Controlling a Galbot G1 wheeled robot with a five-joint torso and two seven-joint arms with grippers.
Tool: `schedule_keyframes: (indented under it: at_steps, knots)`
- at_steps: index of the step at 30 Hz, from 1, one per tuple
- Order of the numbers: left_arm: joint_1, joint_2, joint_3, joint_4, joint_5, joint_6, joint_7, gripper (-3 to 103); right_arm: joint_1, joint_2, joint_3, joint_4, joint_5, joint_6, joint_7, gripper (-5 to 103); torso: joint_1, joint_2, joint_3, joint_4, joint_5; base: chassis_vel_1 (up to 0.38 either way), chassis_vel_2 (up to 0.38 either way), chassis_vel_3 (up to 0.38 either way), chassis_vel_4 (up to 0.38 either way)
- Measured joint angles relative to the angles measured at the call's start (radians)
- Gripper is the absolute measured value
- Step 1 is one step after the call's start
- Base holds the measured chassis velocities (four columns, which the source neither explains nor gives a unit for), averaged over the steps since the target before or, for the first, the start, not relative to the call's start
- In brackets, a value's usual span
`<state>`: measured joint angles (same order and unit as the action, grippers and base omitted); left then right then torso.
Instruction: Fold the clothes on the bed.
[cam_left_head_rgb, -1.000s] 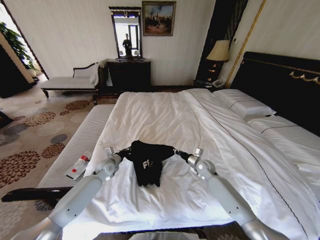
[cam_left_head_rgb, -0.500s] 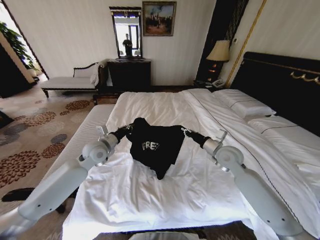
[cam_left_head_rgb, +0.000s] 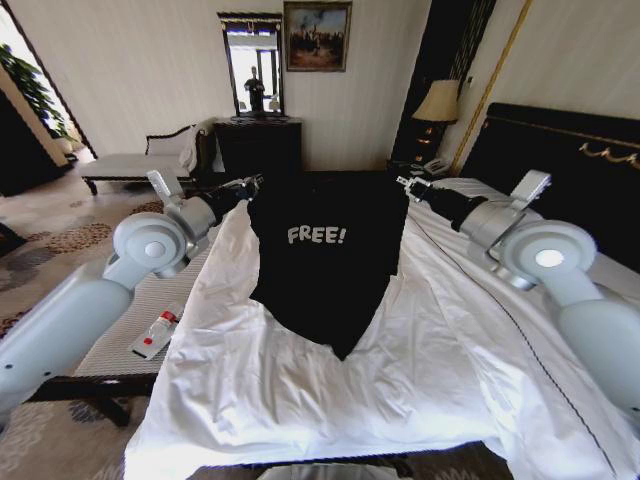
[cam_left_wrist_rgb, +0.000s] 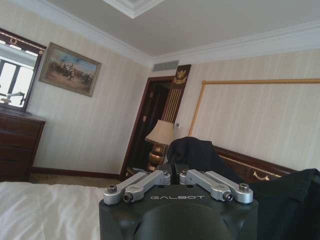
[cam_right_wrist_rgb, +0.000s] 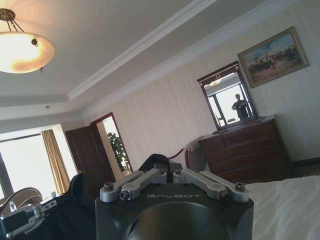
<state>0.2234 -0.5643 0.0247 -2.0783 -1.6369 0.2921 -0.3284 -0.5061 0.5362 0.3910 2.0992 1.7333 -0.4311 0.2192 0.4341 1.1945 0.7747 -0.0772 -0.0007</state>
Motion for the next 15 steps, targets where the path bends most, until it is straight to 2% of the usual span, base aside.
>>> schedule_keyframes:
  at_steps: [3, 9, 12, 13, 15]
  knots:
    - [-0.019, 0.052, -0.025, -0.039, -0.038, 0.0, 0.0, 3, 0.109, -0.048, -0.058, 0.008, 0.056, -0.005, 0.011, 0, 0.0, 0.0, 0.0, 0.0003, 0.0, 0.0, 0.0, 0.0, 0.0]
    - [-0.016, 0.123, -0.092, -0.065, -0.1, 0.0, 0.003, 3, 0.257, -0.064, -0.131, 0.023, 0.117, -0.01, 0.049, 0, 0.0, 0.0, 0.0, 0.0002, -0.0001, 0.0, 0.0, 0.0, 0.0]
    - [0.053, 0.196, -0.21, -0.105, -0.162, 0.003, 0.006, 3, 0.334, -0.073, -0.17, 0.024, 0.161, -0.013, 0.072, 0, 0.0, 0.0, 0.0, 0.0004, -0.0004, 0.0, 0.0, 0.0, 0.0]
    - [0.053, 0.196, -0.21, -0.105, -0.162, 0.003, 0.006, 3, 0.334, -0.073, -0.17, 0.024, 0.161, -0.013, 0.072, 0, 0.0, 0.0, 0.0, 0.0004, -0.0004, 0.0, 0.0, 0.0, 0.0]
    - [0.117, 0.251, -0.285, -0.143, -0.175, 0.003, 0.015, 3, 0.342, -0.082, -0.163, 0.033, 0.188, -0.016, 0.081, 0, 0.0, 0.0, 0.0, 0.0007, -0.0004, 0.0, 0.0, 0.0, 0.0]
